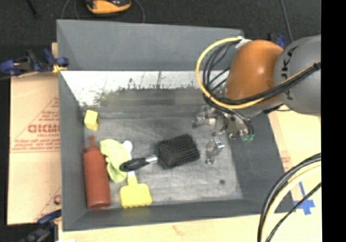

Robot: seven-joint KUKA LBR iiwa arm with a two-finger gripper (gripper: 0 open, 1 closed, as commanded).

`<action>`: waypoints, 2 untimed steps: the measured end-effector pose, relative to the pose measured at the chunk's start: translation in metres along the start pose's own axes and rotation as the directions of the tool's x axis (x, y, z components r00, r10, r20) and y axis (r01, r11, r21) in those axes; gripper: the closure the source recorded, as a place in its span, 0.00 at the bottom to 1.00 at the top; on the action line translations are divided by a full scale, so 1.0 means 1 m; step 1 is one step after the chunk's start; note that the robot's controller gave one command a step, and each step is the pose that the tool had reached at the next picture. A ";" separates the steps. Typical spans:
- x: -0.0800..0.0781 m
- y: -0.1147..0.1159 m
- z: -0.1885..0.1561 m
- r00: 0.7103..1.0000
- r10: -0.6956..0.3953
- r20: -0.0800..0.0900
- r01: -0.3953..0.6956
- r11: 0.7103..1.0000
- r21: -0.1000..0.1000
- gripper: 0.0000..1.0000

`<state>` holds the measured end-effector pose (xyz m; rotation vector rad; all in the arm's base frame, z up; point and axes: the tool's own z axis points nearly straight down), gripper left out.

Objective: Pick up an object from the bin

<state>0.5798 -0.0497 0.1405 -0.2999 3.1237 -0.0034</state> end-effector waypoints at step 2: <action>-0.056 0.081 0.054 0.990 -0.138 -0.005 0.138 0.990 0.013 1.00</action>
Offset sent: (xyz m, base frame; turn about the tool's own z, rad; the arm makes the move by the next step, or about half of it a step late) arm 0.0330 0.0994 -0.0657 -0.1399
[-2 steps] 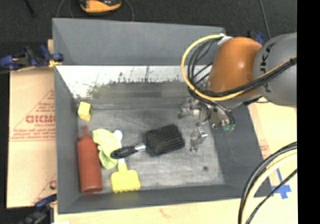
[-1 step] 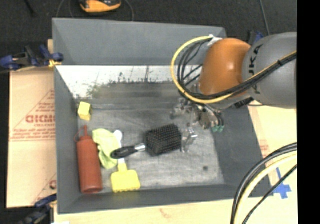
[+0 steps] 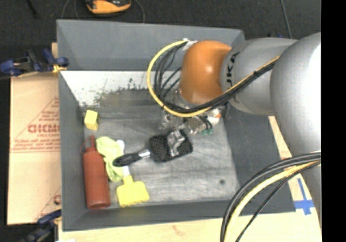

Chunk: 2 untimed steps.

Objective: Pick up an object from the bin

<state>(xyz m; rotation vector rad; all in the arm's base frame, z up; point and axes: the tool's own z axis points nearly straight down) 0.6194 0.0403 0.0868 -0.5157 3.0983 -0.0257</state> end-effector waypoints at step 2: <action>0.003 0.002 -0.001 0.997 0.082 0.008 -0.082 0.997 0.000 1.00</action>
Offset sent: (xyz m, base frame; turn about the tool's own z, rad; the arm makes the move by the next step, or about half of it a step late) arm -0.0271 0.0221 -0.0078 0.3450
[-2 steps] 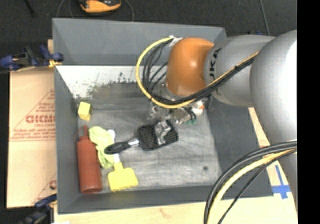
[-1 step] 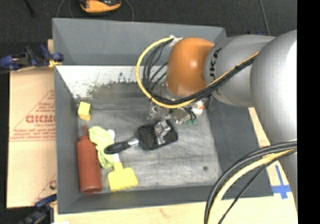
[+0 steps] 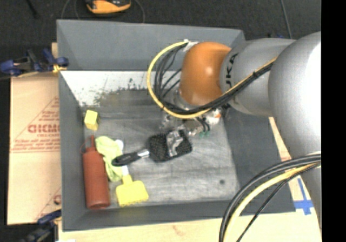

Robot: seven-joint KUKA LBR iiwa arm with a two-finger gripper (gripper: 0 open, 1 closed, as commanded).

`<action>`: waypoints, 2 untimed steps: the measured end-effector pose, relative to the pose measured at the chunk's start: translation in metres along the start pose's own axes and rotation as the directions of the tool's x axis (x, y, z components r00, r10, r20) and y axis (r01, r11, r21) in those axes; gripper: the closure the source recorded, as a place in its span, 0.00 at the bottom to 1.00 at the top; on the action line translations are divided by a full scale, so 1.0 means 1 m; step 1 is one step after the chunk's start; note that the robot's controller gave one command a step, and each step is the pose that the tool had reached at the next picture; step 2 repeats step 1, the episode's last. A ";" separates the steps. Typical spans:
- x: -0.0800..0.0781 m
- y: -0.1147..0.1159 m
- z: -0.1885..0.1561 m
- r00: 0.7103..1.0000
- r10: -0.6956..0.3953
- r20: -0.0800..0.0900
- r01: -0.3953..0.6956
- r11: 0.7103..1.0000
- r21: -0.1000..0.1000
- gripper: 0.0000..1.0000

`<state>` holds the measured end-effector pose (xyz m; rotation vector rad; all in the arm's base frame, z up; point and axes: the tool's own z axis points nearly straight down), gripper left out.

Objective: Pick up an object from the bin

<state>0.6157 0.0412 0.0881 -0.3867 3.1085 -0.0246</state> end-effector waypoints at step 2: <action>-0.014 -0.010 -0.142 1.000 -0.030 0.000 0.030 0.999 -0.014 1.00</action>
Offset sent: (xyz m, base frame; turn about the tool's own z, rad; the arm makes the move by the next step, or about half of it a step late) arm 0.0000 0.0000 0.0000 0.0000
